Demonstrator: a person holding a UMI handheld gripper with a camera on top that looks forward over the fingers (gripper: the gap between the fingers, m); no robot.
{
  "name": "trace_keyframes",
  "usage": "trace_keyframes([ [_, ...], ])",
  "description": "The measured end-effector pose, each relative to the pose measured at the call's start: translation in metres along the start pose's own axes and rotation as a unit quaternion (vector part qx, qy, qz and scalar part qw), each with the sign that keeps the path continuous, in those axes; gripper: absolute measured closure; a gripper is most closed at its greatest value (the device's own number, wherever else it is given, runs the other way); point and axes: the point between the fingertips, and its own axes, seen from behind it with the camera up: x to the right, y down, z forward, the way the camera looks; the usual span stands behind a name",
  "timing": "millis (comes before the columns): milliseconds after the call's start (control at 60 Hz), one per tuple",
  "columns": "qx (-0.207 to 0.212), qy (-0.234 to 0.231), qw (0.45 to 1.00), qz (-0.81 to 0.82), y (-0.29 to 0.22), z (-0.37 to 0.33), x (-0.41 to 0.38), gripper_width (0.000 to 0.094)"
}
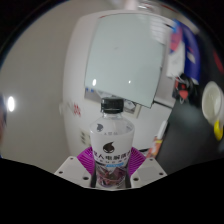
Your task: Pour water
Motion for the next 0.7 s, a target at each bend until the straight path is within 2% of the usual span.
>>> trace_keyframes([
  [83, 0.04, -0.041, 0.985, 0.164, -0.041, -0.002, 0.016, 0.0563],
  [183, 0.085, -0.06, 0.944, 0.314, -0.075, -0.008, 0.06, 0.0562],
  [200, 0.091, -0.059, 0.936, 0.336, -0.074, -0.025, 0.05, 0.0563],
  [350, 0.121, -0.05, 0.892, 0.433, -0.083, -0.029, 0.103, 0.0562],
  [383, 0.119, -0.047, 0.89, 0.438, -0.082, -0.03, 0.106, 0.0561],
  [400, 0.115, -0.05, 0.889, 0.44, -0.066, -0.047, 0.108, 0.0561],
  [417, 0.115, -0.044, 0.891, 0.438, -0.068, -0.031, 0.112, 0.0559],
  [583, 0.078, -0.037, 0.907, 0.413, -0.054, -0.038, 0.087, 0.0561],
  [700, 0.033, -0.024, 0.959, 0.28, -0.069, -0.03, 0.046, 0.0561],
])
